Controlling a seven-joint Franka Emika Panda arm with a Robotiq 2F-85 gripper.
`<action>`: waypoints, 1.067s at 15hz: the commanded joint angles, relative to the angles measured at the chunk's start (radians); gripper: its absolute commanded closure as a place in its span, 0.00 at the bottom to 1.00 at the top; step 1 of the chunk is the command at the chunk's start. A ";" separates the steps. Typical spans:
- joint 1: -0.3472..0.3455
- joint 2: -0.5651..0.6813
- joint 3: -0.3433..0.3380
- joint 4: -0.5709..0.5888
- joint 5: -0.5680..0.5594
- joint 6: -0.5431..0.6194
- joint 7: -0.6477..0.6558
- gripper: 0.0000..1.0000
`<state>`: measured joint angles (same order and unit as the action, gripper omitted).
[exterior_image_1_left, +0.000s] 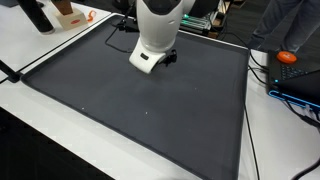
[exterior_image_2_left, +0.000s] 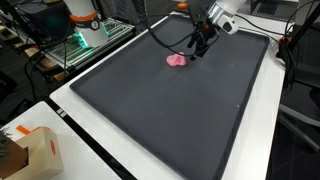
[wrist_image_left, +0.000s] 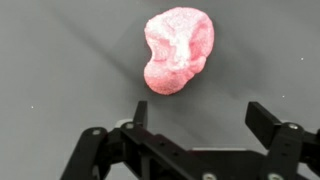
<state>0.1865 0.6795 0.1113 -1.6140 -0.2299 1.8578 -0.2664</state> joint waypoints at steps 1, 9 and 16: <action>0.021 -0.031 0.024 -0.074 -0.094 0.034 -0.098 0.00; 0.044 -0.077 0.064 -0.194 -0.270 0.075 -0.260 0.00; 0.047 -0.128 0.085 -0.295 -0.339 0.116 -0.326 0.00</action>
<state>0.2346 0.6001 0.1893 -1.8285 -0.5294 1.9289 -0.5642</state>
